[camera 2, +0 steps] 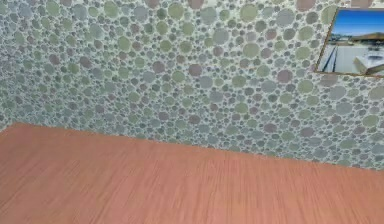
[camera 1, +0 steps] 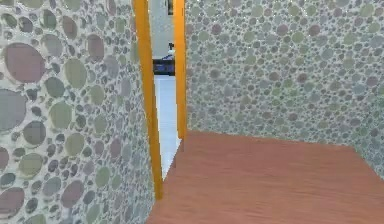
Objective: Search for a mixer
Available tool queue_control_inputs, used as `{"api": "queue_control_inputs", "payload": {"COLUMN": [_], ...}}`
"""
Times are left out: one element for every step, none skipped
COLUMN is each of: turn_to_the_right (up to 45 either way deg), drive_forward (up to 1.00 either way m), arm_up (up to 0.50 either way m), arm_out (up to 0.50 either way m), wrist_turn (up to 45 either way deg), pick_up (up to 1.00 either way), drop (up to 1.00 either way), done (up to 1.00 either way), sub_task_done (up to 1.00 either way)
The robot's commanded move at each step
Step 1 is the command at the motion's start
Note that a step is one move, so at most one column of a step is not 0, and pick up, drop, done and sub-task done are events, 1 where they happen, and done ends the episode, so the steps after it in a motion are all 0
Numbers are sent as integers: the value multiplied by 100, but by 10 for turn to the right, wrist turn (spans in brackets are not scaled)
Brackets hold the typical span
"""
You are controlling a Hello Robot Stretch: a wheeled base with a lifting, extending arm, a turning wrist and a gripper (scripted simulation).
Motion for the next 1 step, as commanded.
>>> {"api": "queue_control_inputs", "payload": {"turn_to_the_right": [0], "drive_forward": [100], "arm_up": [0], "arm_out": [0], "wrist_turn": [0], "pick_up": [0], "drop": [0], "done": [0], "sub_task_done": [0]}}
